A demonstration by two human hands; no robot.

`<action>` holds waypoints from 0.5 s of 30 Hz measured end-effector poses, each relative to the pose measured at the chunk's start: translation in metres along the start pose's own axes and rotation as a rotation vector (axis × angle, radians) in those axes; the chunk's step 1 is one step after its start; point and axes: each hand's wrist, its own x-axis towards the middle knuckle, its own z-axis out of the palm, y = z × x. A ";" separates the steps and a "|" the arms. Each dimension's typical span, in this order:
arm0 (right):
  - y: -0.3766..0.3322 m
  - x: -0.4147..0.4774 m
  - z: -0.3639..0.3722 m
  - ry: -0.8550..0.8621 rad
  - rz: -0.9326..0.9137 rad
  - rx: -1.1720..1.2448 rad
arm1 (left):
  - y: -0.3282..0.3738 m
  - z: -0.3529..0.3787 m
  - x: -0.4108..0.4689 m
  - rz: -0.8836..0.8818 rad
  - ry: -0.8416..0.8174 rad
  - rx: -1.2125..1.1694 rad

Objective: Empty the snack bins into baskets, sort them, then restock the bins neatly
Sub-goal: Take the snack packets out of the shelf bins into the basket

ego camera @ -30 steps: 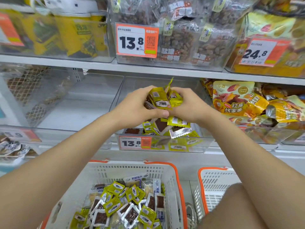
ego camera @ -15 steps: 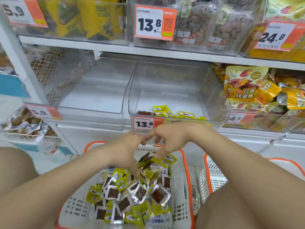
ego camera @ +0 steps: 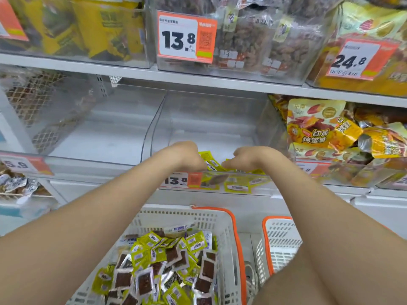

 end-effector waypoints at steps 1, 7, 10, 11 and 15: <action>-0.002 -0.001 -0.001 -0.054 0.013 0.029 | 0.005 -0.003 0.007 -0.013 -0.103 0.071; -0.013 0.008 0.001 -0.243 0.126 0.390 | 0.013 0.003 0.043 -0.064 -0.319 0.310; -0.015 0.001 -0.002 -0.389 0.074 0.433 | 0.003 0.010 0.050 -0.032 -0.214 0.209; -0.016 -0.003 -0.003 -0.430 0.056 0.401 | 0.000 0.012 0.053 -0.027 -0.193 0.102; -0.016 0.009 0.003 -0.257 0.039 0.333 | -0.005 0.017 0.060 0.007 -0.160 -0.425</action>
